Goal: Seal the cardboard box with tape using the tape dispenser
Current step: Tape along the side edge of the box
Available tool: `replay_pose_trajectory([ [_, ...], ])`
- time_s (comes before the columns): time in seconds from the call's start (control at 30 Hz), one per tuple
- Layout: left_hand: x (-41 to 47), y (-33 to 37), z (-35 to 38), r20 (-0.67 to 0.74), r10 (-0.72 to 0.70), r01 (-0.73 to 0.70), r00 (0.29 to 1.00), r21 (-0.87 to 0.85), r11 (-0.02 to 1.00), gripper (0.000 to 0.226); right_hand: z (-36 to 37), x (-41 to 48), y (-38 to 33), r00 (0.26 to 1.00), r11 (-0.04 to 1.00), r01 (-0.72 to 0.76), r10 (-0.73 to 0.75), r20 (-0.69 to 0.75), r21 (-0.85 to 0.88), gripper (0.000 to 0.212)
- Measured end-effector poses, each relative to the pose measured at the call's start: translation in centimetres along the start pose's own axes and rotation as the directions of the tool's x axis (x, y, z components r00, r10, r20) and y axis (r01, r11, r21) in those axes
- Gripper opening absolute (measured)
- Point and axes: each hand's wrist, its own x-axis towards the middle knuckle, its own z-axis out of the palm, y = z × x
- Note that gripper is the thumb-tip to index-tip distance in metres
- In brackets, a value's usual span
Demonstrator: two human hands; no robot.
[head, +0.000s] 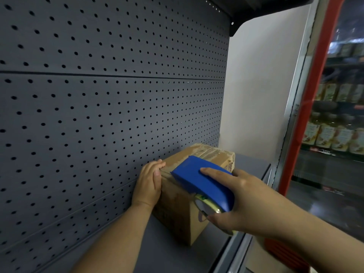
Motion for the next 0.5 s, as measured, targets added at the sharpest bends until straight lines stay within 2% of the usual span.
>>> replay_pose_trajectory([
  [0.07, 0.0, 0.2, -0.2, 0.01, -0.025, 0.025, 1.0, 0.018, 1.0, 0.072, -0.4, -1.1, 0.3, 1.0, 1.0, 0.006, -0.006, -0.022, 0.008, 0.081],
  [0.3, -0.2, 1.1, -0.5, 0.053, -0.102, 0.098, 0.993, 0.068, 0.993, 0.078, -1.0, -5.7, 2.0, 0.998, 0.996, -0.043, 0.039, 0.056, 0.074, 0.072],
  [0.4, -0.2, 1.8, -0.8, 0.092, -0.157, 0.144, 0.983, 0.134, 0.98, 0.064, -0.9, -7.0, 2.2, 0.997, 0.997, -0.047, 0.043, 0.063, 0.069, 0.073],
  [0.5, 0.0, 2.8, -1.7, 0.195, -0.247, 0.212, 0.949, 0.186, 0.96, 0.05, -0.4, -6.9, 1.8, 0.996, 1.0, -0.005, 0.004, 0.093, 0.0, 0.082],
])
